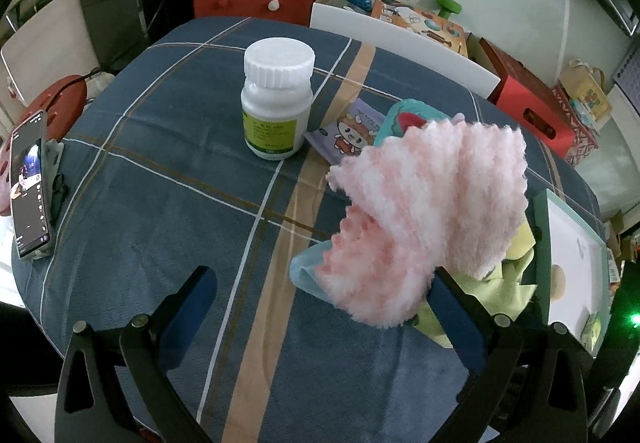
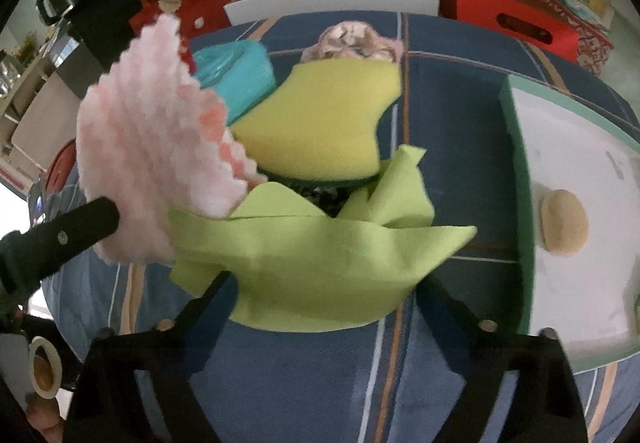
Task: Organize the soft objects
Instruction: 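Grasp the lime-green cloth with the right tool while the left reaches the pink towel, then pinch the pink fluffy towel with the left tool while the right holds the green cloth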
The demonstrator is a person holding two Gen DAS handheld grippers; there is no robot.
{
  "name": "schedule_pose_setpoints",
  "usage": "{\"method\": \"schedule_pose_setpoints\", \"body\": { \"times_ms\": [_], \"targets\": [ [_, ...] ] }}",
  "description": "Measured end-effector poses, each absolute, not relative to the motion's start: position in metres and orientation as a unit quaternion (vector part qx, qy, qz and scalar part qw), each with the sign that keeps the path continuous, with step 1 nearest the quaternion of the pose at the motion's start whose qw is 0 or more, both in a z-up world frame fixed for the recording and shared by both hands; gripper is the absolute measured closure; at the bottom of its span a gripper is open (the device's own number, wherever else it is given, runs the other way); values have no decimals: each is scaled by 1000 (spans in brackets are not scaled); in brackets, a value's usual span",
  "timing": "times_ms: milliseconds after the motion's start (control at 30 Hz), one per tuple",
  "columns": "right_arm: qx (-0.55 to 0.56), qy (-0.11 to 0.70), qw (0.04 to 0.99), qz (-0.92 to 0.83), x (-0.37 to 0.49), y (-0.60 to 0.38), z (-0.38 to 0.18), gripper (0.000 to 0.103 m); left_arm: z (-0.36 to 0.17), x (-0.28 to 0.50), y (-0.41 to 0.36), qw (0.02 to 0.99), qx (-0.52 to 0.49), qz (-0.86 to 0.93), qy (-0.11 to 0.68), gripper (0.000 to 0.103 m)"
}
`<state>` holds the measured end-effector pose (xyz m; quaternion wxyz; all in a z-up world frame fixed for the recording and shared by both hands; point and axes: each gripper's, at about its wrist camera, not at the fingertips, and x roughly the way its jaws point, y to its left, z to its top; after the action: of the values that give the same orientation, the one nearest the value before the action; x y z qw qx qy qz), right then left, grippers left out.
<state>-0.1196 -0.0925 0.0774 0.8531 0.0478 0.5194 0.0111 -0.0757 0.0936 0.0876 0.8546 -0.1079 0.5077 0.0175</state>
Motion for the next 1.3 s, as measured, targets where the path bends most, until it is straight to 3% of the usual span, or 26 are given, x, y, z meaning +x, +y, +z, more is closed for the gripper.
{"method": "schedule_pose_setpoints", "body": {
  "times_ms": [133, 200, 567, 867, 1300],
  "targets": [
    [47, 518, 854, 10, -120, -93, 77, 36, 88, -75, 93, 854, -109, 17, 509, 0],
    [57, 513, 856, 5, -122, -97, 80, 52, 87, -76, 93, 854, -110, 17, 508, 0],
    [108, 503, 858, 3, -127, -123, 84, 83, 87, -76, 93, 853, -113, 12, 510, 0],
    [121, 479, 870, 6, -143, -129, 102, 89, 89, -77, 96, 854, -119, -1, 507, 0],
    [155, 396, 905, -6, -162, -149, 149, 89, 98, -82, 99, 856, -132, -60, 495, 0]
  ]
}}
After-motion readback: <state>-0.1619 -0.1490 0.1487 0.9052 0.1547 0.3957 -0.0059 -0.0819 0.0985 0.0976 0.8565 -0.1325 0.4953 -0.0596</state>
